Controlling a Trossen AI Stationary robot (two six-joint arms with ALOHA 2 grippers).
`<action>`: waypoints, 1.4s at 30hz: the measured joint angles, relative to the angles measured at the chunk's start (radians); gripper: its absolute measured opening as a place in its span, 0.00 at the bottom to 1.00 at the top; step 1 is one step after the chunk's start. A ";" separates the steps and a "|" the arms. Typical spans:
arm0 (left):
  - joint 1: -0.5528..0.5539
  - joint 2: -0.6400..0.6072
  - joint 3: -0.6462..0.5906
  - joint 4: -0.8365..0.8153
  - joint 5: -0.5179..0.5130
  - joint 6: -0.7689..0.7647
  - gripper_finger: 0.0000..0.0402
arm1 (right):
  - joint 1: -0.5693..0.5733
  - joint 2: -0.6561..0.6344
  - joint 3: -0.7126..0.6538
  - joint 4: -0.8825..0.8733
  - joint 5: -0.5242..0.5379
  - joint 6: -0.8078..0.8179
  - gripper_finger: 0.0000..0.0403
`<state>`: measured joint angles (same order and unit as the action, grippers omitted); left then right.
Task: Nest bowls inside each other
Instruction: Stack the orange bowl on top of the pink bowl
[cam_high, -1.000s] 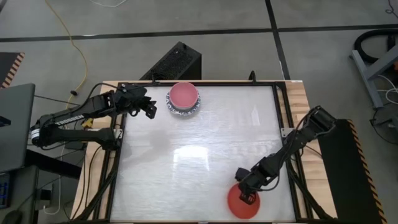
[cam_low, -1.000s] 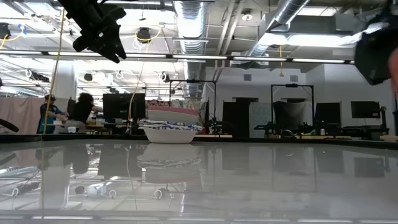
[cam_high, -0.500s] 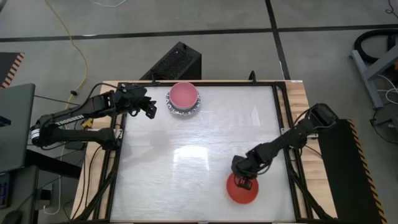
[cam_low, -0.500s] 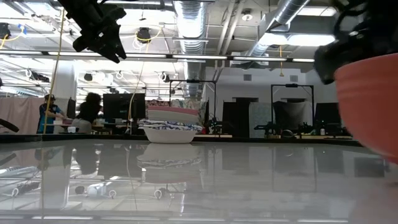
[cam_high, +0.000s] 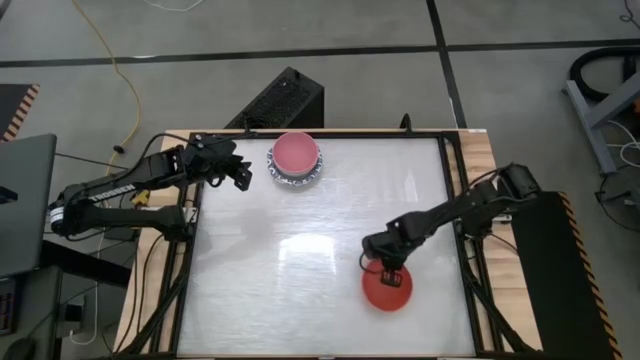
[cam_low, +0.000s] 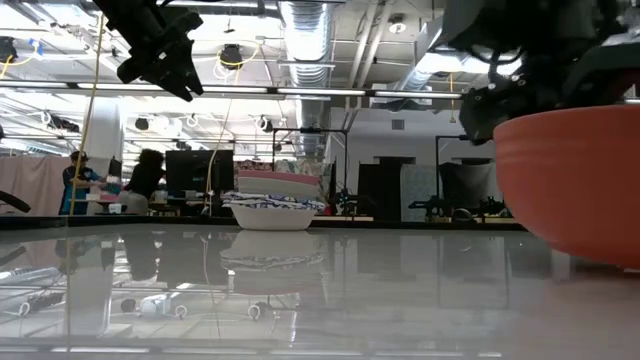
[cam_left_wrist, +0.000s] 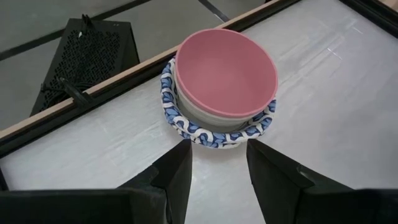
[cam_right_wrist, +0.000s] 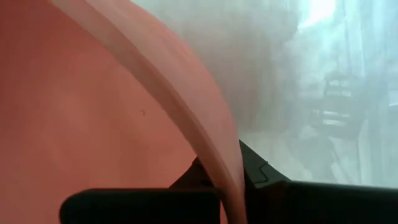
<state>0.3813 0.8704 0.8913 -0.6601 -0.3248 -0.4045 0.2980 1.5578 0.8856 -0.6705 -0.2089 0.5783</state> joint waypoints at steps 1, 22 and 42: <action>0.000 0.000 0.000 0.000 0.000 0.000 0.35 | -0.017 0.000 0.000 -0.006 -0.006 -0.025 0.05; 0.000 0.000 0.000 0.000 -0.030 -0.021 0.35 | -0.364 -0.001 0.006 -0.044 -0.108 -0.392 0.05; 0.000 0.000 0.000 0.001 -0.109 -0.026 0.35 | -0.651 0.000 0.381 -0.054 -0.103 -0.620 0.05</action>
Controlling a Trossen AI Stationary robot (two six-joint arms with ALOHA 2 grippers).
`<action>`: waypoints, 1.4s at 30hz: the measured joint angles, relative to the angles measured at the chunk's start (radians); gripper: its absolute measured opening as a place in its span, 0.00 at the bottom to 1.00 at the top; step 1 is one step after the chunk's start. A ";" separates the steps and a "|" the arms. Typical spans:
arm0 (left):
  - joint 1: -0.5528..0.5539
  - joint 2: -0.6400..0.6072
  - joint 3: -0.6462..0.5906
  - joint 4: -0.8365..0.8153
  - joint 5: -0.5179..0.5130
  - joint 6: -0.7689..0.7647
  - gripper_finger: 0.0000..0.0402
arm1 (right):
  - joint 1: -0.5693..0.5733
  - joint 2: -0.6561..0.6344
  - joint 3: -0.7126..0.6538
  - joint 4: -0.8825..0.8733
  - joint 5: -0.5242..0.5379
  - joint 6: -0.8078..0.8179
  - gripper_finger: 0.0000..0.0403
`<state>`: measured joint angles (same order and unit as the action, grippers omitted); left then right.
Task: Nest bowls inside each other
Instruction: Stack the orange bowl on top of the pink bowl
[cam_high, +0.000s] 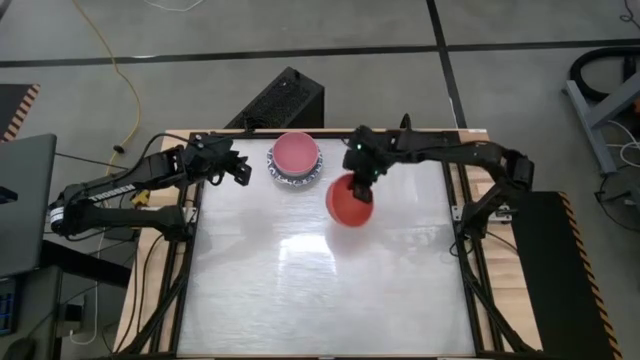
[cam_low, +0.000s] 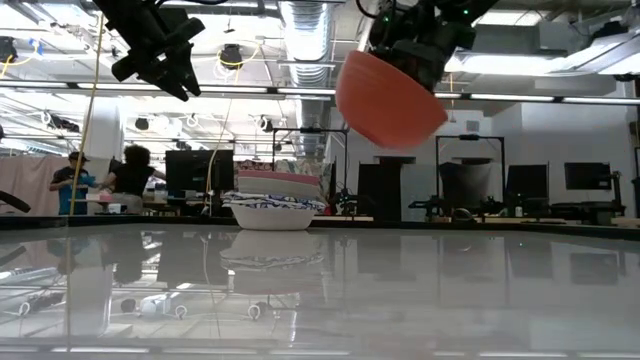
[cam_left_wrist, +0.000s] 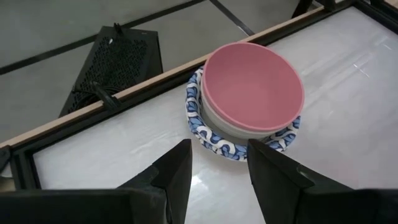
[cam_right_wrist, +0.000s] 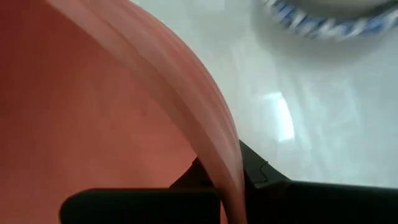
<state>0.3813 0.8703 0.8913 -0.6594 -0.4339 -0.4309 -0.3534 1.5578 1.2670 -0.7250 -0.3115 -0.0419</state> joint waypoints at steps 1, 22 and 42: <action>0.000 0.000 0.000 0.000 0.000 0.000 0.35 | -0.011 0.000 0.013 0.001 0.000 -0.009 0.05; 0.000 0.000 0.000 -0.001 0.007 -0.003 0.35 | -0.120 0.266 0.524 -0.164 0.018 -0.152 0.05; 0.000 0.000 0.000 -0.006 0.011 -0.010 0.35 | -0.126 0.688 1.069 -0.227 0.131 0.095 0.05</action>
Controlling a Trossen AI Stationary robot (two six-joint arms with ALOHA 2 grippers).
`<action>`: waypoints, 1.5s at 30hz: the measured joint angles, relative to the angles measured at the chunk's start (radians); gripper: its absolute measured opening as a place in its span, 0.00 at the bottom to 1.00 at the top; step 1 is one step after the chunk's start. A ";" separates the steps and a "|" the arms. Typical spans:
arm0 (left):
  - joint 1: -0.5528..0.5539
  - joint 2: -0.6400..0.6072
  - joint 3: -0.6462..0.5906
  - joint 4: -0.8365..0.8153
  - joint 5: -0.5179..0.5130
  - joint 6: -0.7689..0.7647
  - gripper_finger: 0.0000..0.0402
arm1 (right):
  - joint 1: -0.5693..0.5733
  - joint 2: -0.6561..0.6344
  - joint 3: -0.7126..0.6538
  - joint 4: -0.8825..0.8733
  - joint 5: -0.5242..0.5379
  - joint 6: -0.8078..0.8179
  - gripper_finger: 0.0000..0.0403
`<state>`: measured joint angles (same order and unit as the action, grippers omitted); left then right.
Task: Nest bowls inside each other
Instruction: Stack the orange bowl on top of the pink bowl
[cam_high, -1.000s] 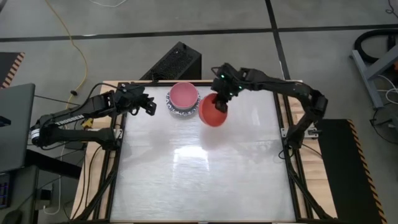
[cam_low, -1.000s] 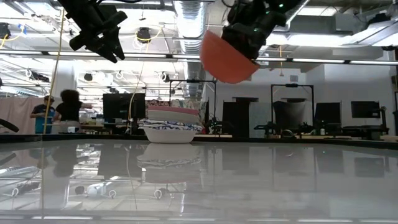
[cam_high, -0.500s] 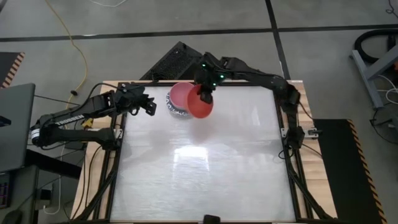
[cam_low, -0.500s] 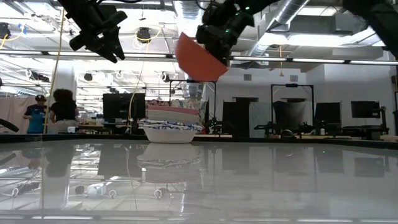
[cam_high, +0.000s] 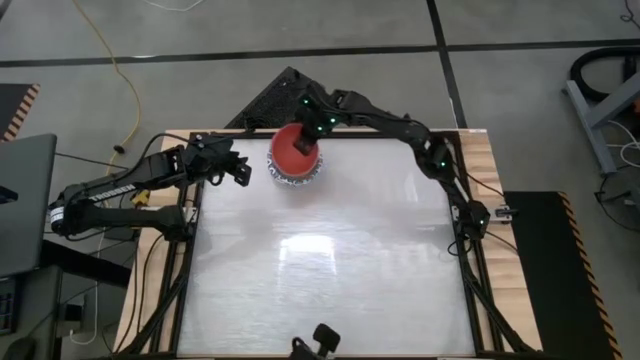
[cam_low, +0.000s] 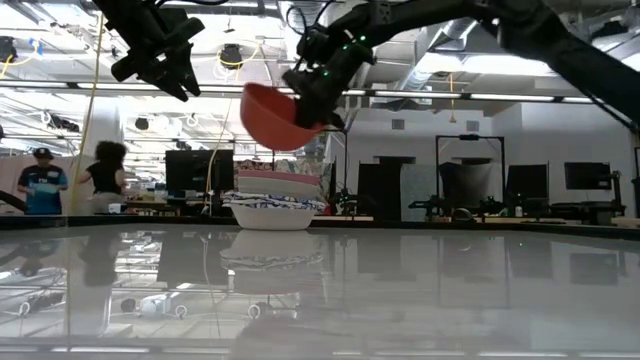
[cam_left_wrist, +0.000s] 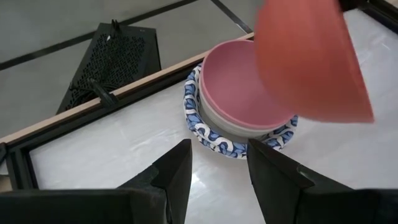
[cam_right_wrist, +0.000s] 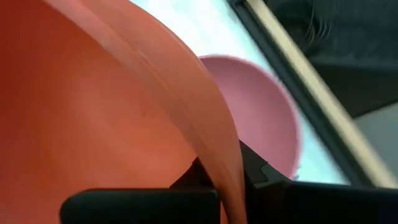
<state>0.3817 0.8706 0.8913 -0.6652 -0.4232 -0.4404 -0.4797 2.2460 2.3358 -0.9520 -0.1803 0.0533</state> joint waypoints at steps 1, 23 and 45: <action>0.000 0.000 0.000 -0.001 0.000 0.000 0.35 | 0.001 0.018 0.019 -0.012 0.001 0.039 0.05; 0.000 0.000 0.000 -0.001 0.019 -0.001 0.35 | -0.056 0.060 0.012 -0.044 0.018 0.253 0.05; 0.000 0.000 0.000 -0.003 0.020 0.011 0.35 | -0.048 0.153 0.010 -0.021 -0.023 0.267 0.05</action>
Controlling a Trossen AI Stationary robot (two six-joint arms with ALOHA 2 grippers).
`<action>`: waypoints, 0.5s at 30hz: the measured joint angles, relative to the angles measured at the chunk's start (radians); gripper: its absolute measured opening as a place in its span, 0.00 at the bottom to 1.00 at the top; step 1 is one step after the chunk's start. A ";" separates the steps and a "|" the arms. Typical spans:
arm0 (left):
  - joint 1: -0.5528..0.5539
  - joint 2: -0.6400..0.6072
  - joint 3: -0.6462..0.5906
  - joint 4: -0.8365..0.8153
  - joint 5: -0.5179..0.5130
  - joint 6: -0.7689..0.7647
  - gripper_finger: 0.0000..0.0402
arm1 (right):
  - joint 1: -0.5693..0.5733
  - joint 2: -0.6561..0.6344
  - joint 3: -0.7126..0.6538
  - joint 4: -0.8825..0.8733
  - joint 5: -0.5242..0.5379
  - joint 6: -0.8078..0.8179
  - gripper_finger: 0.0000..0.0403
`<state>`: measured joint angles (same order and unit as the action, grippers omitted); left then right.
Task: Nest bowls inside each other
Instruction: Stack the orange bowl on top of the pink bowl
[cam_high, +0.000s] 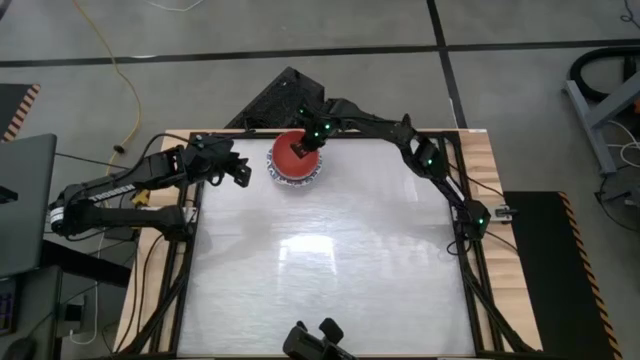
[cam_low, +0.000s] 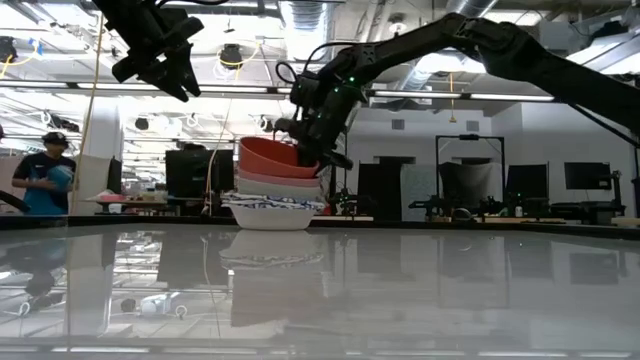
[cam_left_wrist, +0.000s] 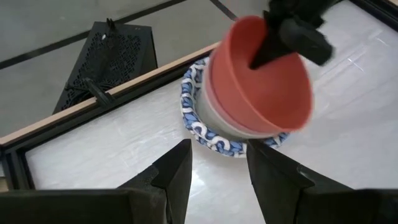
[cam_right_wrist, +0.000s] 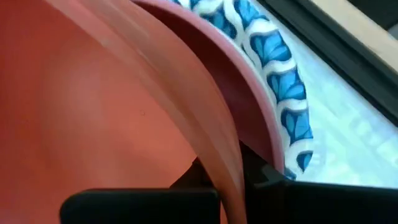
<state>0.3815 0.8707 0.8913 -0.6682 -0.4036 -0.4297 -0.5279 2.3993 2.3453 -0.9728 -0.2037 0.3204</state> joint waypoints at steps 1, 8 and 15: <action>0.000 0.000 0.000 -0.001 -0.001 0.002 0.35 | 0.006 0.010 0.000 0.001 0.003 -0.004 0.05; 0.001 0.000 0.000 -0.001 -0.001 0.003 0.35 | 0.004 0.039 0.004 -0.005 0.004 -0.002 0.05; 0.001 0.000 0.000 -0.002 0.002 0.003 0.35 | -0.003 0.039 0.004 -0.006 0.010 -0.004 0.07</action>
<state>0.3824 0.8705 0.8913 -0.6698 -0.4019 -0.4267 -0.5308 2.4386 2.3497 -0.9793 -0.1937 0.3167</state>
